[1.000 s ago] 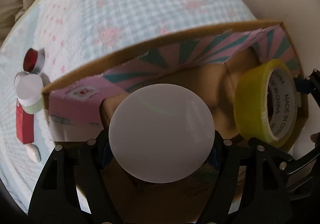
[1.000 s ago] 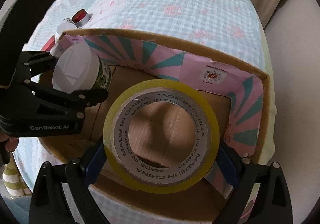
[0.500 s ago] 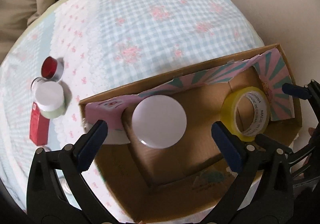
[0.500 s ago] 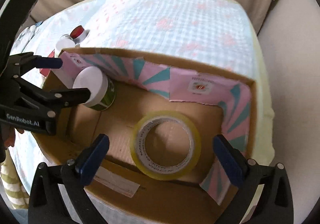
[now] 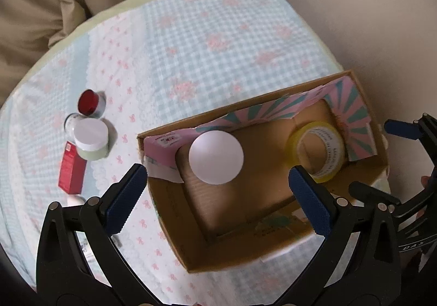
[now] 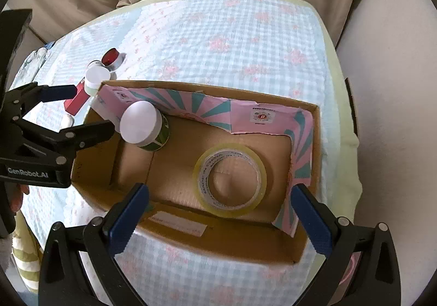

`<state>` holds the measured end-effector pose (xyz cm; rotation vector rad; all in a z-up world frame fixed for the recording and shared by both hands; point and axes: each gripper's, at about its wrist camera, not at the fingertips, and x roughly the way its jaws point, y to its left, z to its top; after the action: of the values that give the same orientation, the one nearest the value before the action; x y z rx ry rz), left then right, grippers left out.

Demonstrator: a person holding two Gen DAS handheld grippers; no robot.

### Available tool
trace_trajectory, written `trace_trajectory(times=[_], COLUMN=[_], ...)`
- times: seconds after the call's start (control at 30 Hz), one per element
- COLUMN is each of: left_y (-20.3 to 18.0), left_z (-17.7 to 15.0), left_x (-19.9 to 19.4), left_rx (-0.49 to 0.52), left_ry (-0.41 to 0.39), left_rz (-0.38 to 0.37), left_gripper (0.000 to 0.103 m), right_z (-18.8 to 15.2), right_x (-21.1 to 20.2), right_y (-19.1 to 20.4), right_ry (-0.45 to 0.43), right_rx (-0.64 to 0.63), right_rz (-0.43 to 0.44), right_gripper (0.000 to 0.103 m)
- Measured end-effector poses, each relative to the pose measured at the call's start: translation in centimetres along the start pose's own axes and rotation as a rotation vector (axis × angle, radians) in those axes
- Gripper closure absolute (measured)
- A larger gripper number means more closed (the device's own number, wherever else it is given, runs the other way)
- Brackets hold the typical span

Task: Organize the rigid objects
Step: 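Open both tools to release the jar and tape, then lift away, then grasp the red box with the left tool while the right tool grasps the green-lidded jar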

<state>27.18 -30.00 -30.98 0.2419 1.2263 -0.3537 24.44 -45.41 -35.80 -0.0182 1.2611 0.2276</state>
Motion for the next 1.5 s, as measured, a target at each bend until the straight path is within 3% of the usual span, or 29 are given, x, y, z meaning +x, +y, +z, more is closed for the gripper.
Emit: trace_trajectory(times=[0.27,0.5,0.67,0.9,1.2,1.5], left_y=[0.7,3.9,8.5,17.2,28.1,34.4], left_z=[-1.3,-4.3,-8.3,-13.6,-15.3,-12.2], left_x=[-6.4,-13.0,-17.4,-21.6,-22.1,-17.6], left_rx=[-0.003,-0.036,-0.052,-0.078,-0.069,-0.011], left_ry=[-0.072,-0.133,-0.166,-0.202,-0.19,-0.123], left_rz=[-0.006,-0.008,0.017,0.022,-0.006,-0.034], left_gripper=[0.0,0.0,0.0,0.0,0.0,0.0], right_z=[-0.5,-0.2,-0.8,-1.6,-0.4,3.2], right_x=[-3.9,-8.9,-12.8,-15.9,-14.0,-10.1], right_y=[1.9,5.8,10.6,17.4,26.2,31.0], right_ry=[-0.029,-0.088,-0.153,-0.204,-0.193,-0.181], right_rx=[-0.006,0.007,0.034,0.185,0.35,0.472], right_rz=[-0.012,-0.031,-0.058,0.009,0.058,0.107], right_gripper=[0.0,0.0,0.0,0.0,0.0,0.0])
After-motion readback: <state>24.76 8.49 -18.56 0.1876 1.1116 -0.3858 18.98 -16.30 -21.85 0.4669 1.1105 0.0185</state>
